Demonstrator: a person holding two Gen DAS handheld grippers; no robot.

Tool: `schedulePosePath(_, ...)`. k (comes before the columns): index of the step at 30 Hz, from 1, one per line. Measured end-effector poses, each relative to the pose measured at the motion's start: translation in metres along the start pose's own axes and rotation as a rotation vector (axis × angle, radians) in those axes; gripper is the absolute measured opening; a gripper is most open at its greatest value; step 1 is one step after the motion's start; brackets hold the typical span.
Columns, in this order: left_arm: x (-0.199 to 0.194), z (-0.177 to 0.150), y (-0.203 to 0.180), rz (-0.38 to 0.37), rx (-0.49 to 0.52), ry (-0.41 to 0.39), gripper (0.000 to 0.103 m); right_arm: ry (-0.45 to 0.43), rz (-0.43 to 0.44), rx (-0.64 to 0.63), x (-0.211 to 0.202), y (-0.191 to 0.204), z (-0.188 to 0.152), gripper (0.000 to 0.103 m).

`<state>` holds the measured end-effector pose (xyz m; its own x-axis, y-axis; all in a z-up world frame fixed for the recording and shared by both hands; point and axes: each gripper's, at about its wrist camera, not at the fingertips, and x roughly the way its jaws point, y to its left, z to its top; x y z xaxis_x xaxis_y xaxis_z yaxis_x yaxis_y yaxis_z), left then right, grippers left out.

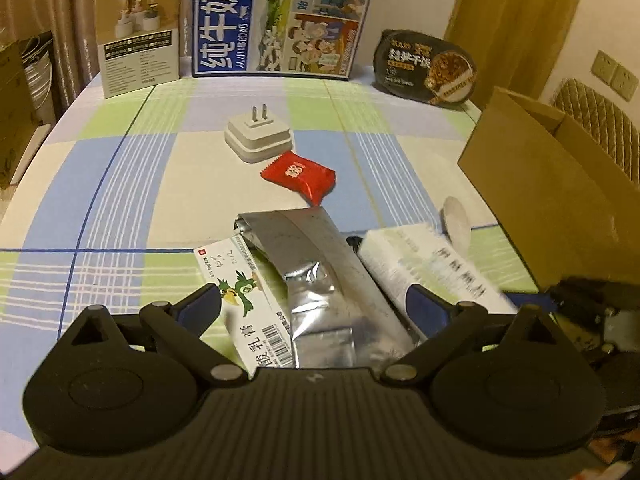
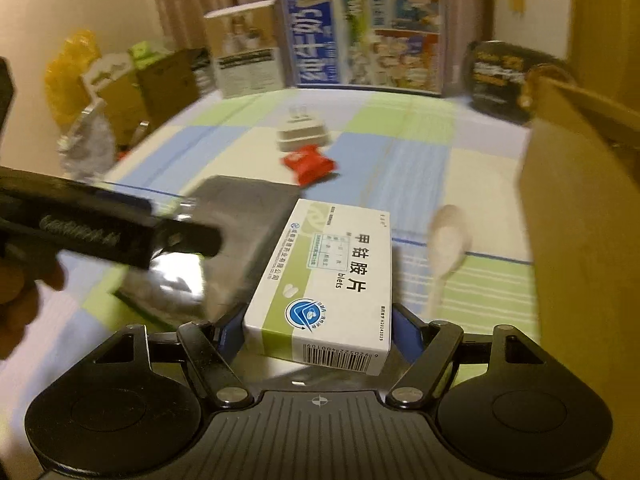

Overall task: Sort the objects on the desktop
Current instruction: 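Grasp the silver foil bag with the left tool while the right tool lifts the white box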

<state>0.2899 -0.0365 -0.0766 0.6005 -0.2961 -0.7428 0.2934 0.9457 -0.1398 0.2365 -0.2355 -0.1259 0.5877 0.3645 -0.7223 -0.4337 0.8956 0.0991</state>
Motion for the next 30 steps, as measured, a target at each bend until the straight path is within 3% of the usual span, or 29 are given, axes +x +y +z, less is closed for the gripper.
schedulePosePath(5, 0.010, -0.005, -0.008, 0.036, 0.071, 0.042, 0.095, 0.009, -0.053, 0.002, 0.000, -0.010, -0.001, 0.072)
schedulePosePath(13, 0.017, 0.003, -0.008, 0.007, 0.017, 0.015, 0.089, 0.010, -0.041, 0.018, 0.000, -0.015, 0.001, 0.072)
schedulePosePath(17, 0.032, 0.006, -0.019, 0.025, 0.064, 0.055, 0.075, 0.011, -0.040, 0.015, 0.001, -0.015, 0.001, 0.072)
schedulePosePath(20, 0.036, 0.005, -0.024, 0.049, 0.103, 0.064, 0.073, 0.012, -0.036, 0.008, 0.002, -0.013, 0.001, 0.072)
schedulePosePath(21, 0.036, 0.005, -0.025, 0.054, 0.110, 0.066, 0.063, 0.013, -0.034, 0.006, 0.002, -0.012, 0.001, 0.072)
schedulePosePath(24, 0.034, 0.004, -0.026, 0.069, 0.138, 0.071, 0.051, 0.012, -0.029, 0.009, 0.001, -0.012, 0.002, 0.072)
schedulePosePath(30, 0.022, 0.000, -0.030, 0.055, 0.200, 0.084, 0.040, 0.004, -0.042, 0.018, -0.006, -0.015, 0.000, 0.071)
